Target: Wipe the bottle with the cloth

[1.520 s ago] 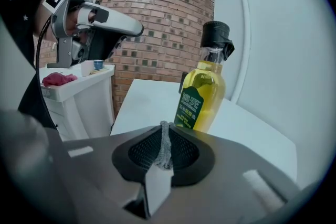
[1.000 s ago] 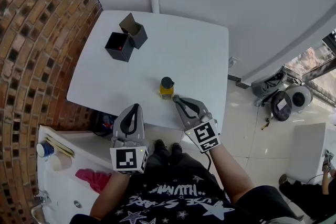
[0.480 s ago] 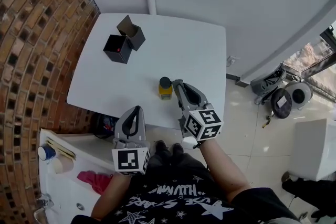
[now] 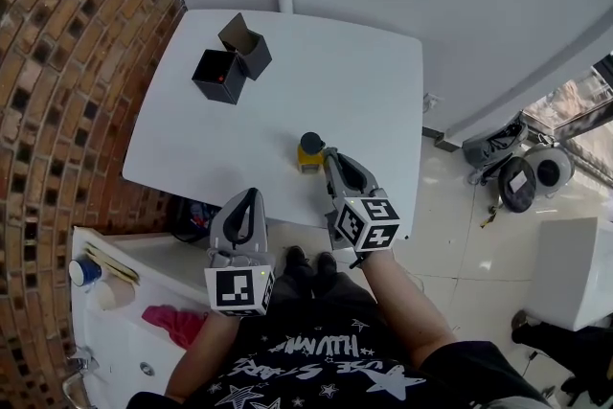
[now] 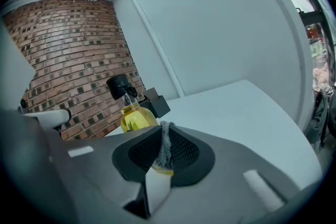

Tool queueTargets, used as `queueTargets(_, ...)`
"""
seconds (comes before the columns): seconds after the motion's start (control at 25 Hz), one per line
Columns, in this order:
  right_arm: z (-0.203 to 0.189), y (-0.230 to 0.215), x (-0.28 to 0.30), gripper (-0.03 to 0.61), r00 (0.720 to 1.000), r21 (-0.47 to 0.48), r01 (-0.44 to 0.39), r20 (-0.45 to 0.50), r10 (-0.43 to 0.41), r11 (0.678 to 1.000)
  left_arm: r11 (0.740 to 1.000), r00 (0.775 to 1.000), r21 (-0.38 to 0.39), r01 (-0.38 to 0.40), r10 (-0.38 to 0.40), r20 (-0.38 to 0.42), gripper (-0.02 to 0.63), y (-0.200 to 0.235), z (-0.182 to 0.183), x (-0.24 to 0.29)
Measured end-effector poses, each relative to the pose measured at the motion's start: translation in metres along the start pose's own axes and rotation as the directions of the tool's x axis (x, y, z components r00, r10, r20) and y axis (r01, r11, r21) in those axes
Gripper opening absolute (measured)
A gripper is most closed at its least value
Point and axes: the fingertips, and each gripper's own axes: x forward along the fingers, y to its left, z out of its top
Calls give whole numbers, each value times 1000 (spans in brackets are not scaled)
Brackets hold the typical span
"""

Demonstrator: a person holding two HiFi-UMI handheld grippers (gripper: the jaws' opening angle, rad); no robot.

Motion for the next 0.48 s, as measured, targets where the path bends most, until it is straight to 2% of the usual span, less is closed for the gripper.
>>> queueTargets(0.48,-40,-15,14,41,993,-5,52,-105,-53,999,1000,1000,-6,-2,2,-15,5,10,-5,0)
